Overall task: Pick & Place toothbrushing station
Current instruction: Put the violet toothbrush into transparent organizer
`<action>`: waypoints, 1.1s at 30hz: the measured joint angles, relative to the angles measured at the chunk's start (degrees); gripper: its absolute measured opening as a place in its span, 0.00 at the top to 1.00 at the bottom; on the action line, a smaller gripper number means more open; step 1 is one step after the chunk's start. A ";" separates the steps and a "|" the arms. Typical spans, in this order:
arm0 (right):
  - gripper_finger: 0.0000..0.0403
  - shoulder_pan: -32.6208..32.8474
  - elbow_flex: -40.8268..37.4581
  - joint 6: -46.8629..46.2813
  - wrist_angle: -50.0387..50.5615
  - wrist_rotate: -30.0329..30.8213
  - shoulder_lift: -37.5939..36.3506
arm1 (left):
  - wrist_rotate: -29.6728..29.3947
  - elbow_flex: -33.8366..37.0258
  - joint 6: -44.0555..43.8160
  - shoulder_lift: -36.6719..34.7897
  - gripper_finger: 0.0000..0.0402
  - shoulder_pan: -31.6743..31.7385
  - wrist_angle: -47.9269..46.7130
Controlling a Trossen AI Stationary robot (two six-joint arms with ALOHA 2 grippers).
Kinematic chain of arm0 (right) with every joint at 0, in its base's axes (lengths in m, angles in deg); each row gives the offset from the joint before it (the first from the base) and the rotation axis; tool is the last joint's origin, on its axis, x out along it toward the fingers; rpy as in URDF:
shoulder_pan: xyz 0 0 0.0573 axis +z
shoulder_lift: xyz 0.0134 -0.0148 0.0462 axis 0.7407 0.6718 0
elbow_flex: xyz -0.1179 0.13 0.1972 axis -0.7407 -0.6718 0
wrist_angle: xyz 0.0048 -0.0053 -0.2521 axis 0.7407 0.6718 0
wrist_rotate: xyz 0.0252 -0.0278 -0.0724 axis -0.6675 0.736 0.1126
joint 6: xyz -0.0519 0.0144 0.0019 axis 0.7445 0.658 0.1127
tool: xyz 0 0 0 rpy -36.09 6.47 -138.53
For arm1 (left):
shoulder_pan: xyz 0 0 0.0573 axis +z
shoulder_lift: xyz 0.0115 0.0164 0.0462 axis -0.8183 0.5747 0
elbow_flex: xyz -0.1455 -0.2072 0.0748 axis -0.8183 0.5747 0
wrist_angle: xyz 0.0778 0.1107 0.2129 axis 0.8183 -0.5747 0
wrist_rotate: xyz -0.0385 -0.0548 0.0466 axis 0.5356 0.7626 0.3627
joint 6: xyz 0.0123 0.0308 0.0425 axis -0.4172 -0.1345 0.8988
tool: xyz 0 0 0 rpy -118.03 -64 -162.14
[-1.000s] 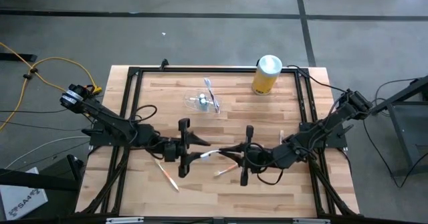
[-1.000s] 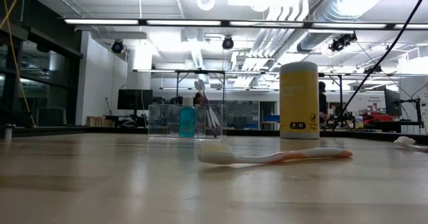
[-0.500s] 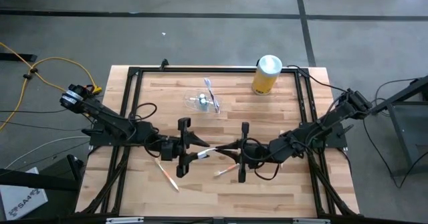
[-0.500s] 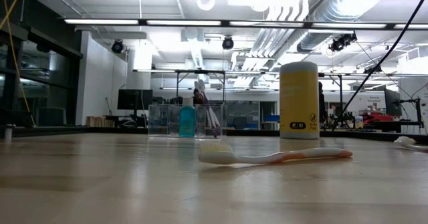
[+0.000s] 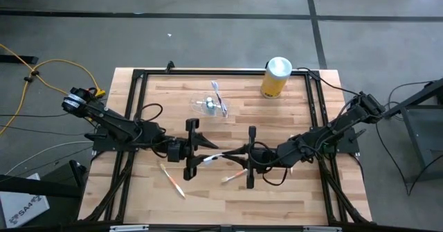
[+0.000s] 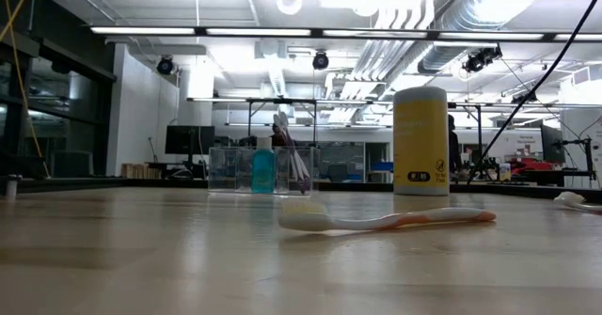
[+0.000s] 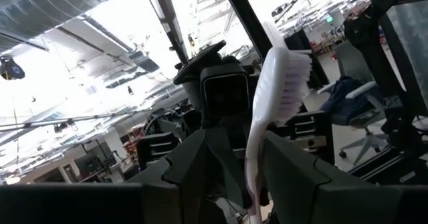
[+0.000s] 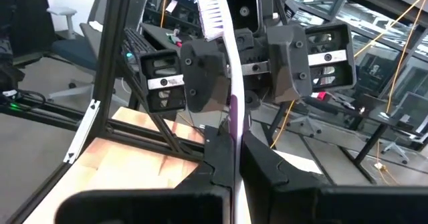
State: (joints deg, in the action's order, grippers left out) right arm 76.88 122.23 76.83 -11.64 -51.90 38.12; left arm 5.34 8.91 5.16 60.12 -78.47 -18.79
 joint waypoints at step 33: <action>0.99 0.00 0.00 -0.12 0.90 1.93 0.00 | -5.02 0.00 0.61 0.02 0.97 -1.90 -1.39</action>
State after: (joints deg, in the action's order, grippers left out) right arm 76.88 122.23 76.71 -10.74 -49.97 38.12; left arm 0.32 8.91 5.78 60.14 -80.37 -20.18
